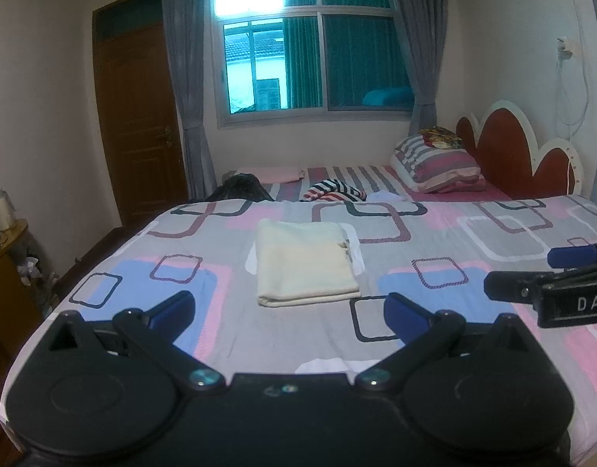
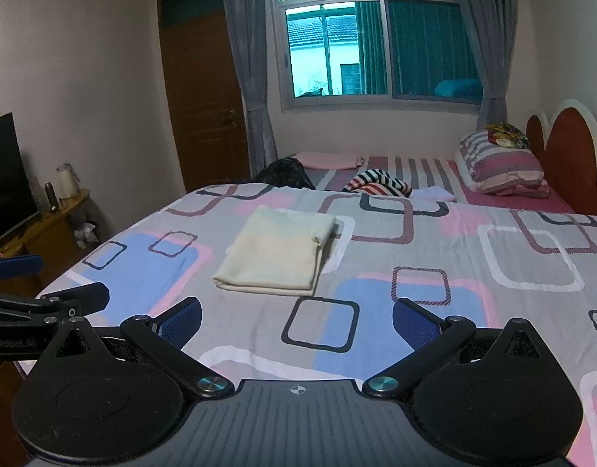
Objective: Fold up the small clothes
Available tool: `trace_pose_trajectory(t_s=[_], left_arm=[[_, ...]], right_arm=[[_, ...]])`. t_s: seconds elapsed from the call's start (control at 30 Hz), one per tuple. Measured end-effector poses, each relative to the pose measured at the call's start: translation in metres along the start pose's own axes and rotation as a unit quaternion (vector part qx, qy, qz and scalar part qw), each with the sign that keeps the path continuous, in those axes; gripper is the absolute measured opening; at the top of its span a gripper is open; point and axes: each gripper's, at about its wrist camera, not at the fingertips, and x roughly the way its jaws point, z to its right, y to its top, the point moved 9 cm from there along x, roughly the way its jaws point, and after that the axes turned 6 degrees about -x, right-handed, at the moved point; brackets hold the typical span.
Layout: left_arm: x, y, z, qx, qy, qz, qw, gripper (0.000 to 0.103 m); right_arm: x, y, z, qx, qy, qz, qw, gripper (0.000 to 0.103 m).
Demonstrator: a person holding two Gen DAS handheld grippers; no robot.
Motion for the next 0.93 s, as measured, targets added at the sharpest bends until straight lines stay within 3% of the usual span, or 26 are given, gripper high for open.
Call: trace_pose_trajectory(t_s=[0.93], left_arm=[[0.004,0.0,-0.005,0.011,0.0,0.003,0.9999,0.103]], right_arm=[[0.009,0.003,-0.007,-0.006,0.017,-0.003,1.0,0.103]])
